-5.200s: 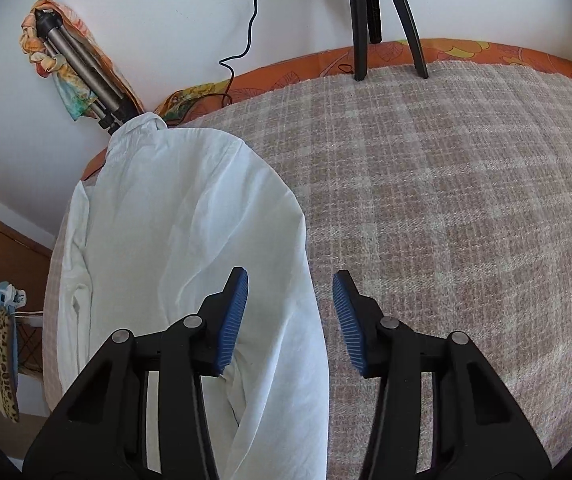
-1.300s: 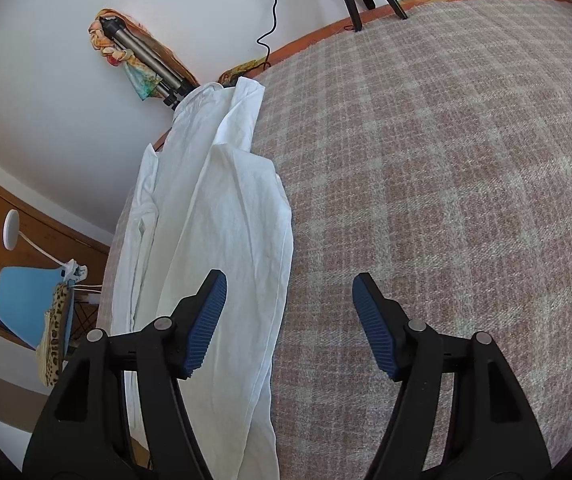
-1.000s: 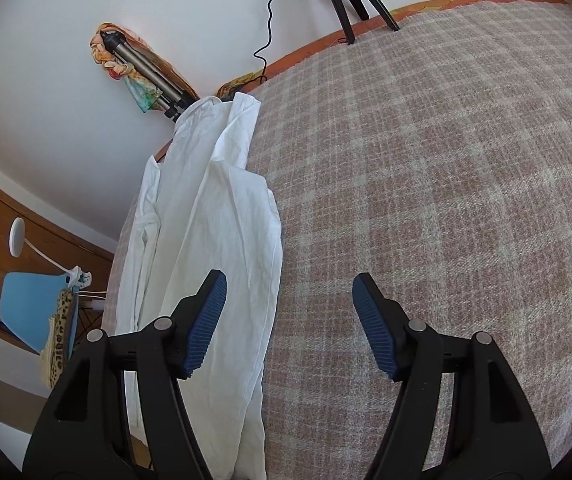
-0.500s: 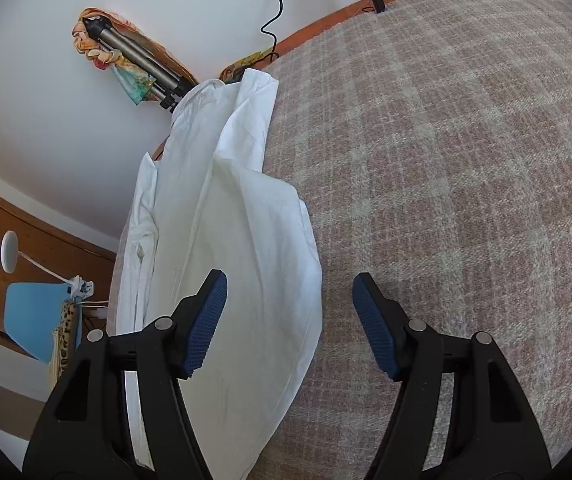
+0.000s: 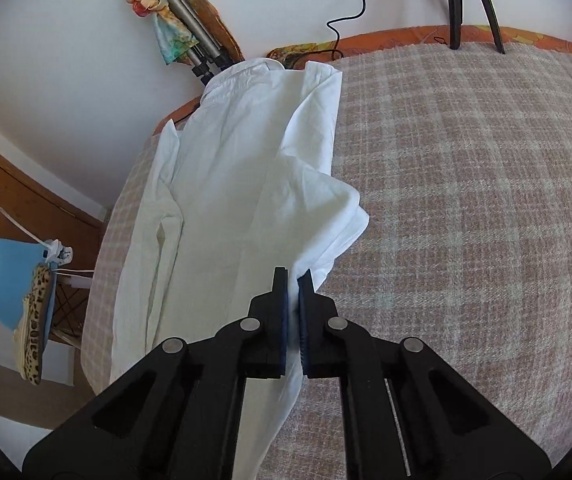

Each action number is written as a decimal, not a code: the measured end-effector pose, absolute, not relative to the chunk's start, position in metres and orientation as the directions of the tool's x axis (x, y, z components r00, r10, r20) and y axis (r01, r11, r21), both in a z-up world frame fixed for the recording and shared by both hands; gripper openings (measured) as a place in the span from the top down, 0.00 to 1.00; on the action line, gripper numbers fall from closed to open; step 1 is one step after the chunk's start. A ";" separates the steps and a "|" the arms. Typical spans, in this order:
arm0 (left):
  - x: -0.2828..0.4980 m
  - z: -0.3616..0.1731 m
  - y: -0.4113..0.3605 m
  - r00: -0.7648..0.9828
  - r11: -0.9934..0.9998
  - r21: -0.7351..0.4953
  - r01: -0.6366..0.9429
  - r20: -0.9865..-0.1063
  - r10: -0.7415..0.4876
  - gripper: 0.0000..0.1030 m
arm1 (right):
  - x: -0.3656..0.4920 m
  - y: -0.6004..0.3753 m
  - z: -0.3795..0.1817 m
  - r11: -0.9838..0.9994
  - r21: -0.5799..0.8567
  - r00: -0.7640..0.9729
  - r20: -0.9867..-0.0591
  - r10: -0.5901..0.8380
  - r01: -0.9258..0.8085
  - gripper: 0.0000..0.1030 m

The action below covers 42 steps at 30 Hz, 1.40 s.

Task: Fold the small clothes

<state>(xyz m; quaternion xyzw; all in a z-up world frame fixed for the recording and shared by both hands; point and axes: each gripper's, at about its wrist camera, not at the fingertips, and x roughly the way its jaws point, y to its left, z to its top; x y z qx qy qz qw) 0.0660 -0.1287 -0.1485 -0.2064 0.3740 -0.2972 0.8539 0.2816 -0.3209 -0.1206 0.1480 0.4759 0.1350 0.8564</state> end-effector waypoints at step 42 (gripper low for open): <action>0.022 -0.135 0.030 0.668 0.899 -0.390 0.200 -0.617 -0.417 0.55 | 0.131 -0.301 -0.167 0.865 0.452 0.384 -0.776 0.501 -0.216 0.65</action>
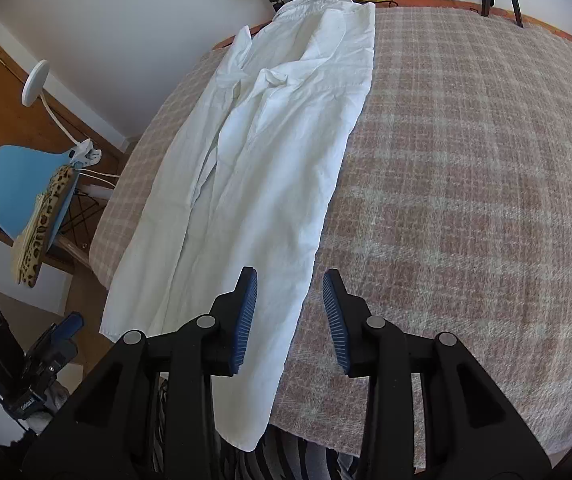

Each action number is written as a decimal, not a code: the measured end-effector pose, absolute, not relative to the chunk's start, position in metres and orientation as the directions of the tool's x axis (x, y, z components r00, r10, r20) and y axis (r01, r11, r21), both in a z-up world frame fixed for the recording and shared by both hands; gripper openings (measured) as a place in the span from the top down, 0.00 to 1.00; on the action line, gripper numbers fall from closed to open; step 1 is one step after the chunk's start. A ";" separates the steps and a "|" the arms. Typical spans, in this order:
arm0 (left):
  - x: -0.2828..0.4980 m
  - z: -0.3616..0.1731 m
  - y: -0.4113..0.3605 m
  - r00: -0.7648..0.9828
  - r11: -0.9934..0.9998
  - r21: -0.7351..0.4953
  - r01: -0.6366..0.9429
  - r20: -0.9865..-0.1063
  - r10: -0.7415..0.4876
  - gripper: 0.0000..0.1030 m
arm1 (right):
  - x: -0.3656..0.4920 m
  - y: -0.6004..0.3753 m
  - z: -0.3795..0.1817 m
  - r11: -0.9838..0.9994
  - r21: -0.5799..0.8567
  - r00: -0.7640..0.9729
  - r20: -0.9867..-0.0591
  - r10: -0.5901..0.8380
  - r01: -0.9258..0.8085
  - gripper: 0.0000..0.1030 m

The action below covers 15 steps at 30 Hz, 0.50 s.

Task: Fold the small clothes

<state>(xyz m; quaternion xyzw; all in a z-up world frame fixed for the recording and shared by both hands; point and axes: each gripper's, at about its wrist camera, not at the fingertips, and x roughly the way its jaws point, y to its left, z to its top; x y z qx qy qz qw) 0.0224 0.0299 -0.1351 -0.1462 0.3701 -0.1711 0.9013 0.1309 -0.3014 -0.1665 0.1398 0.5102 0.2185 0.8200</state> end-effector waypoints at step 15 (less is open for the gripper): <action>0.061 -0.203 0.082 0.499 0.760 -0.649 0.029 -0.650 -0.573 0.86 | 0.086 -0.286 -0.197 0.856 0.463 0.324 -0.793 0.515 -0.229 0.65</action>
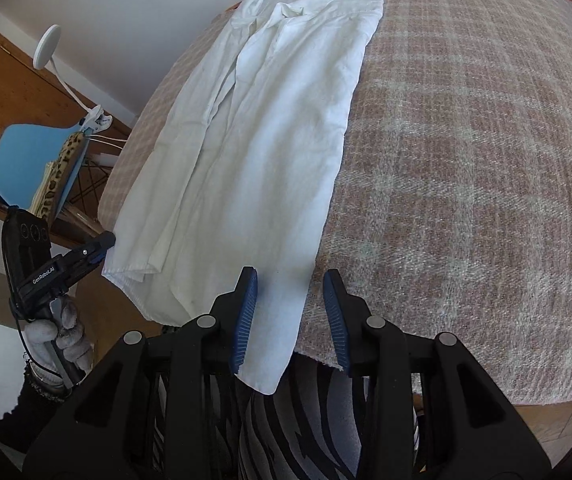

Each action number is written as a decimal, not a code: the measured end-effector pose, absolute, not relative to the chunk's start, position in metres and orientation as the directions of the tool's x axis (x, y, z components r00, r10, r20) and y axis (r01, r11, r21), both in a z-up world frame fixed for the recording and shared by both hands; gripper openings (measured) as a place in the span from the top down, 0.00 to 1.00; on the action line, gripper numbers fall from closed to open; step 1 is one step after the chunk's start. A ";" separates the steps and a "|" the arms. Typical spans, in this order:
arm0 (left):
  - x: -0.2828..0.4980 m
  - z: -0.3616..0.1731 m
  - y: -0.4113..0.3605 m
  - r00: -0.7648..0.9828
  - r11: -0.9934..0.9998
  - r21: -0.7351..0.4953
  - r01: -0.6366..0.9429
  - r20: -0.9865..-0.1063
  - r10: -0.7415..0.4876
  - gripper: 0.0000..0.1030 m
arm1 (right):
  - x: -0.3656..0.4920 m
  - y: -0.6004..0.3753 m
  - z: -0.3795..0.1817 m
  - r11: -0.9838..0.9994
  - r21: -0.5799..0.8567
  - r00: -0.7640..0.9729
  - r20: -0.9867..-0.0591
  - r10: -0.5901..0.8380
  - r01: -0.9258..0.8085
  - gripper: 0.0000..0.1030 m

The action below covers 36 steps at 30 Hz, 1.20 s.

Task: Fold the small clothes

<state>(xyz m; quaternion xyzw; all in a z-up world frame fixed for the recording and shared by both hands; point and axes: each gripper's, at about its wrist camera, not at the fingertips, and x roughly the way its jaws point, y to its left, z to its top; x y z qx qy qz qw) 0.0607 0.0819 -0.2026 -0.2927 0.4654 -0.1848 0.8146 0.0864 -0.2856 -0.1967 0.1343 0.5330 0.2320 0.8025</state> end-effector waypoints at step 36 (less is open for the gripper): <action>0.053 -0.168 0.073 0.461 0.665 -0.740 0.099 -0.558 -0.690 0.95 | 0.071 -0.314 -0.200 0.551 0.816 0.281 -0.495 0.822 -0.176 0.91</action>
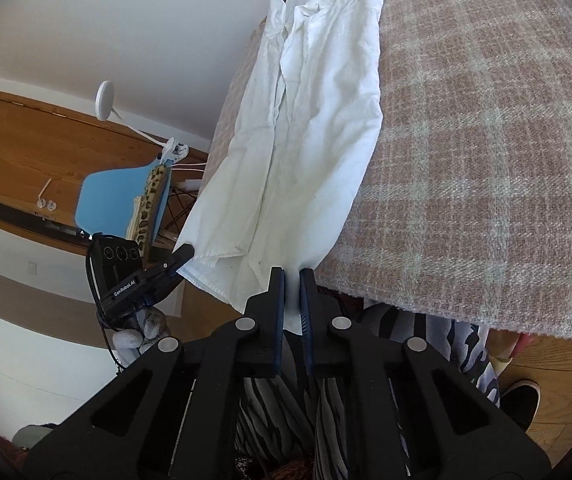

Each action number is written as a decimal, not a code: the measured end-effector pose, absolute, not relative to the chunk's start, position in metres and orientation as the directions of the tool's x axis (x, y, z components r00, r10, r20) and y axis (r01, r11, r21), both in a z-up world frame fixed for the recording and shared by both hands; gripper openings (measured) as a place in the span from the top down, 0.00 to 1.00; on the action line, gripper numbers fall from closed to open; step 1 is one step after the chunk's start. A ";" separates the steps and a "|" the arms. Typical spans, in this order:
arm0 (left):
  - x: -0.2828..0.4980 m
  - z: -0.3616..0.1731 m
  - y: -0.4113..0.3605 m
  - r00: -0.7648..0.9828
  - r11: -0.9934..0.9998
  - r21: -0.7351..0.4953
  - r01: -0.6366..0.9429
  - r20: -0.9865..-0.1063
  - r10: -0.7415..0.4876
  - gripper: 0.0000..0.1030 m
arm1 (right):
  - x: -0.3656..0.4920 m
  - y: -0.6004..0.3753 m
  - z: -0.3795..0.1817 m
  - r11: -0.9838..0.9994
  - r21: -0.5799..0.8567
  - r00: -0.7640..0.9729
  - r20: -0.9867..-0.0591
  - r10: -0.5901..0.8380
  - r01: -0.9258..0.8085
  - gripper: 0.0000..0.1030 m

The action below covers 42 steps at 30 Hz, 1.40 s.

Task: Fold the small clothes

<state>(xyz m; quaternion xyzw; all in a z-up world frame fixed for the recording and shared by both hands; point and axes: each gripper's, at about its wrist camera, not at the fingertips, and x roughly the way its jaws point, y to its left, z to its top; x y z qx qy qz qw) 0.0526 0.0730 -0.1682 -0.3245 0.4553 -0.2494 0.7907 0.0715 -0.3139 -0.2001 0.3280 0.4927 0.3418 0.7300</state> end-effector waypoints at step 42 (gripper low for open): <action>0.250 -0.138 0.049 0.580 0.790 -0.611 0.054 -0.624 -0.523 0.62 | 0.260 -0.354 -0.185 0.678 0.731 0.485 -0.567 0.666 -0.075 0.76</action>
